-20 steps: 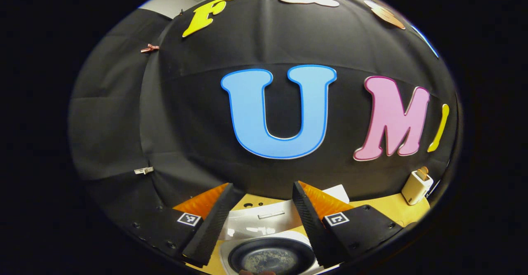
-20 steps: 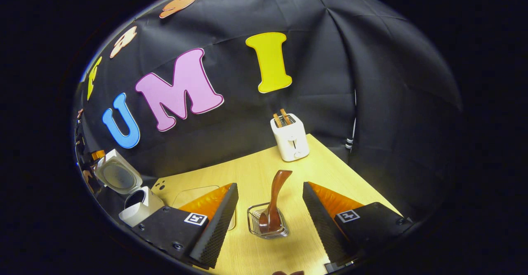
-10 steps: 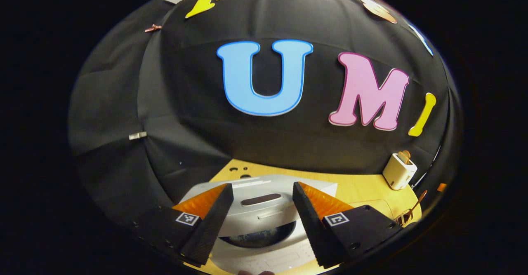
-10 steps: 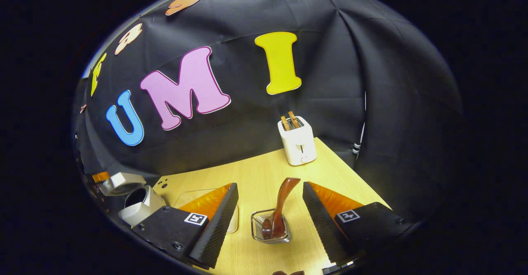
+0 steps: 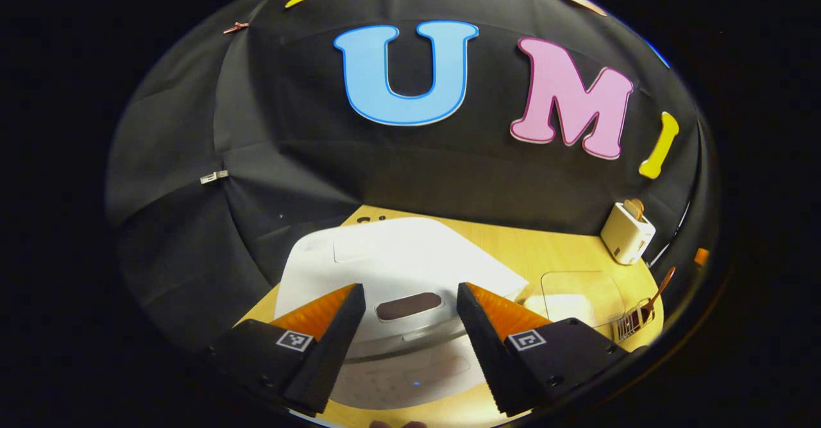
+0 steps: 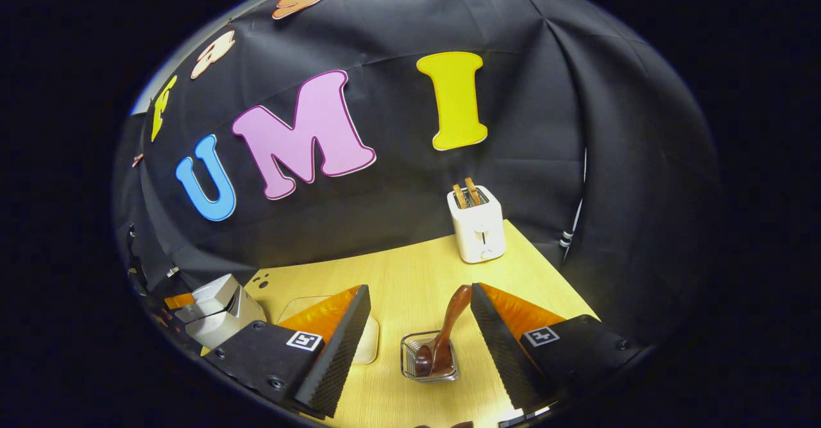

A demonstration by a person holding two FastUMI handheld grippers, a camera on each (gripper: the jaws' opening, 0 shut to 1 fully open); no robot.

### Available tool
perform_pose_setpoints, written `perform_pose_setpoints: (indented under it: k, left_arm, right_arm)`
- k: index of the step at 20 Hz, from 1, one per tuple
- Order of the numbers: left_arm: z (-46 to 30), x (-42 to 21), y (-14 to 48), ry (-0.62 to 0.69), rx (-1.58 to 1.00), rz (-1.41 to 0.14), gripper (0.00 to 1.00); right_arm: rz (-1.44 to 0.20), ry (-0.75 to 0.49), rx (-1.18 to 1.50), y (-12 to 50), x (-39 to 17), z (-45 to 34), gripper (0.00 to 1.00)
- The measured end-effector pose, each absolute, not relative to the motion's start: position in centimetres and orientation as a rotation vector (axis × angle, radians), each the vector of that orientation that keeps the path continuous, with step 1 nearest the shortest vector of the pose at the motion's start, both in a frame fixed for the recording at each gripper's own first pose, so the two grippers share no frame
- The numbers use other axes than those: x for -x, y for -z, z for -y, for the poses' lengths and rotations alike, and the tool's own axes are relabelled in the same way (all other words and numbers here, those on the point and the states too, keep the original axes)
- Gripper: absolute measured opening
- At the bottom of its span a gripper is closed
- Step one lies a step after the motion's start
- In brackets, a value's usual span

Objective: Close the left gripper, press the button to open the rice cooker; take a wooden spoon from the chopstick holder with the right hand, scoop a spoonful of rice and pour it into the rice cooker, then put the wooden spoon back into the chopstick holder.

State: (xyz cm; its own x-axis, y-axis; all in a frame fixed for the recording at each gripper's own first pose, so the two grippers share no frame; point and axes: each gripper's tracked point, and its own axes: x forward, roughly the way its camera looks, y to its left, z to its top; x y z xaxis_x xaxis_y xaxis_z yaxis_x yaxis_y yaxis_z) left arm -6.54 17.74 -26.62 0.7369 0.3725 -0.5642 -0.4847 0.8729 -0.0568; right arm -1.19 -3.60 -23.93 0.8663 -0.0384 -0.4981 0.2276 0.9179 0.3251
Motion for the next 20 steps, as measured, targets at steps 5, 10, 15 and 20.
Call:
perform_pose_setpoints:
  k: [5,10,15,20]
  left_arm:
    - [-17.1,7.1,29.0,-0.471,0.201,-0.643,0.95]
    - [-16.9,7.1,29.5,-0.477,0.198,-0.663,0.95]
    - [-16.7,7.2,29.8,-0.463,0.193,-0.659,0.96]
    - [-16.7,7.0,29.8,-0.461,0.18,-0.645,0.97]
  right_arm:
    - [-0.505,0.137,-0.394,23.9,1.1,3.6,0.98]
    - [-0.506,0.138,-0.384,24.0,0.7,3.9,0.98]
    - [-0.492,0.128,-0.407,23.4,0.1,3.3,0.97]
    - [-0.491,0.083,-0.388,22.9,-0.2,1.5,0.97]
